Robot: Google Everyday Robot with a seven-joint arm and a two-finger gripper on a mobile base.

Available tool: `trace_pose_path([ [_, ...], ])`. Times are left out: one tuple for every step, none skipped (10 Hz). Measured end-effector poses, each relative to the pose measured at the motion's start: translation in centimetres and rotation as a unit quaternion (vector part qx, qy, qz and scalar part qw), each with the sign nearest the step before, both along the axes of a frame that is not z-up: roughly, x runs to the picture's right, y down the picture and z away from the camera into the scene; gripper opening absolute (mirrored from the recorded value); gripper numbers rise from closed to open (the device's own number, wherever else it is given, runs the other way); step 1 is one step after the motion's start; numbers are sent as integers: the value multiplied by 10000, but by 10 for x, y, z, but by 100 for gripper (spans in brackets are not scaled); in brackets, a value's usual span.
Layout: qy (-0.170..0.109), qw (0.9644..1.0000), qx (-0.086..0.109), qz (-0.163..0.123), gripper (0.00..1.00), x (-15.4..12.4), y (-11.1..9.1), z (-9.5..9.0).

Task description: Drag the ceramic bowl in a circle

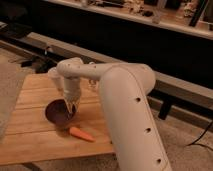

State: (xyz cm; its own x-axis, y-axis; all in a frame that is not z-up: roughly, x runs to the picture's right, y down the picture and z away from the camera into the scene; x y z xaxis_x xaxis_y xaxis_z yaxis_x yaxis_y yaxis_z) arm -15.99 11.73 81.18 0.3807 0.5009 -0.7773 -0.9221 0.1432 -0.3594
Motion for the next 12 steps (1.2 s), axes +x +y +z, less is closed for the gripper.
trace_pose_path([
  [77,10000,44,19,0,7,-5,1],
  [207,9997,152,54,0,17,-16,5],
  [251,9994,208,108,0,20,-24,7],
  [268,9991,269,173,0,18,-32,12],
  [244,9987,358,272,0,7,-45,19],
  [200,9985,407,322,0,-2,-53,23],
  [115,9982,456,360,0,-16,-62,27],
  [25,9981,485,386,0,-31,-69,31],
  [-92,9979,492,414,0,-50,-74,34],
  [-158,9978,479,441,0,-59,-75,36],
  [-264,9976,428,479,0,-73,-73,38],
  [-390,9973,349,518,0,-88,-69,39],
])
